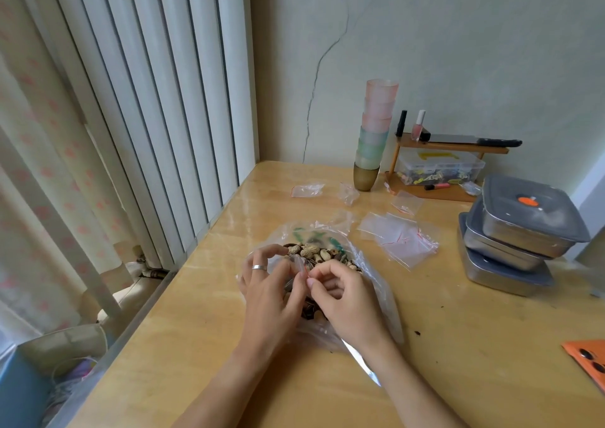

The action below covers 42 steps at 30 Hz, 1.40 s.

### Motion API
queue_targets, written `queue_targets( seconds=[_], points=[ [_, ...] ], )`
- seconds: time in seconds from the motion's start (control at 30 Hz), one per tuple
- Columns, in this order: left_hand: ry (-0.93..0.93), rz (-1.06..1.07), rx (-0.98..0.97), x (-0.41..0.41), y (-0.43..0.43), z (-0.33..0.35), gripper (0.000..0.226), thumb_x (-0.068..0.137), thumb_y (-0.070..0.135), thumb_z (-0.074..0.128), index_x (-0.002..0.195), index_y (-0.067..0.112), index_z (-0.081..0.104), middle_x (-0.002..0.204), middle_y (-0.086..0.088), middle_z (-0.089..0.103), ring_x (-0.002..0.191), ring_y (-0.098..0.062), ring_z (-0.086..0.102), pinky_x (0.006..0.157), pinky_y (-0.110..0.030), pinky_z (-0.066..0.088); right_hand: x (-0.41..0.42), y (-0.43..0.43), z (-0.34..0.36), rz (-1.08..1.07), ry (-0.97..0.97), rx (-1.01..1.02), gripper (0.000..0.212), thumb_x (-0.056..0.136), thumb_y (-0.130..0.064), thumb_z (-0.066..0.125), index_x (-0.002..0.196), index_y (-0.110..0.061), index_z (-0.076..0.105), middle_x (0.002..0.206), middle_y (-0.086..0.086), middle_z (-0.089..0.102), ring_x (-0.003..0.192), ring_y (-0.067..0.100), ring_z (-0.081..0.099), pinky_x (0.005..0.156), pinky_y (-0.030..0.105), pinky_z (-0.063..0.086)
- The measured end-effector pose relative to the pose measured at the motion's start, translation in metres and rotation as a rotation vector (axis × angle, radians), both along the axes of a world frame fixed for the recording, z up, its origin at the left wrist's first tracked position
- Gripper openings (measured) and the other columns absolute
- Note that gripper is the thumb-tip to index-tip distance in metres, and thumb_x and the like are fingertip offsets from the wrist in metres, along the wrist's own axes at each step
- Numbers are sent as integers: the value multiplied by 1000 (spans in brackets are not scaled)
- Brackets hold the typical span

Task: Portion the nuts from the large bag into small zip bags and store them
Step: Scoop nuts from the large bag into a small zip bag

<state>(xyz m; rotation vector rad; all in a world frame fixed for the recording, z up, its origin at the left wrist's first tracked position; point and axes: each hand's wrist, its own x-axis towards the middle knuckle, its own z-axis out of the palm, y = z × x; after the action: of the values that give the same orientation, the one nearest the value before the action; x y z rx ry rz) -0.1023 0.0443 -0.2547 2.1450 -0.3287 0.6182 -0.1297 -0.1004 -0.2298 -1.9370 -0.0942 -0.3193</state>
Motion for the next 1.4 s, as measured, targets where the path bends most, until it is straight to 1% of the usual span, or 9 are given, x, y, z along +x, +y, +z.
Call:
queue_targets(
  seconds=[0.1,0.3,0.47,0.67,0.77,0.9,1.1,1.3,1.4],
  points=[
    [-25,5,30,0,1,-1,23,95,45,50,80,32,60,125,19,44,127,-12,36,100,-37,26,0,-4,1,-18,-41,-50,15,95,-11,69,87,-23,76,83,-10,75,79,12,71,73,30,59],
    [-71,-14,25,-3,1,2,19,94,46,55,82,33,60,125,18,44,128,-10,34,98,-41,30,-1,-8,3,-38,-15,35,13,93,-17,75,81,-22,75,77,-4,74,75,14,69,73,35,59],
    [-40,-32,-2,-3,2,2,24,96,46,50,81,34,63,126,23,44,128,-14,36,100,-42,30,-2,-5,2,5,-28,18,18,92,-17,77,76,-16,69,71,0,67,64,8,57,62,25,48],
    [-21,-25,-28,-1,3,0,27,94,39,45,76,29,62,124,21,46,127,-15,40,99,-39,30,0,-10,4,71,12,-6,12,94,-21,74,82,-23,77,81,-5,75,79,15,70,76,40,59],
    [-14,-15,-34,-1,4,0,29,94,41,43,74,32,62,122,21,48,127,-12,39,99,-38,29,0,-9,3,46,-37,-70,14,93,-20,74,81,-23,77,79,-7,73,75,13,68,70,31,56],
    [-34,-4,-15,-1,4,1,28,96,48,47,74,36,60,119,19,50,126,-13,41,97,-38,29,-2,-1,3,-41,-161,-152,17,90,-13,77,75,-21,74,72,-9,63,65,12,57,60,16,43],
    [-61,-45,-42,-3,5,4,24,93,43,56,74,31,64,122,17,52,126,-15,42,102,-35,30,-1,-2,1,-60,-188,-124,22,88,-12,78,71,-19,65,71,-6,61,64,14,54,58,22,46],
    [-58,-51,-70,-2,4,3,21,93,37,55,74,32,64,122,15,53,125,-14,42,104,-44,34,-1,-4,3,-23,-187,-151,13,90,-15,77,78,-20,73,76,-9,65,68,16,59,61,28,51],
    [-60,-71,-96,-3,4,4,19,93,37,55,75,36,63,122,17,52,126,-15,41,102,-50,38,-1,-4,3,-41,-186,-148,15,92,-14,72,79,-20,70,77,-8,66,71,17,61,62,26,50]
  ],
)
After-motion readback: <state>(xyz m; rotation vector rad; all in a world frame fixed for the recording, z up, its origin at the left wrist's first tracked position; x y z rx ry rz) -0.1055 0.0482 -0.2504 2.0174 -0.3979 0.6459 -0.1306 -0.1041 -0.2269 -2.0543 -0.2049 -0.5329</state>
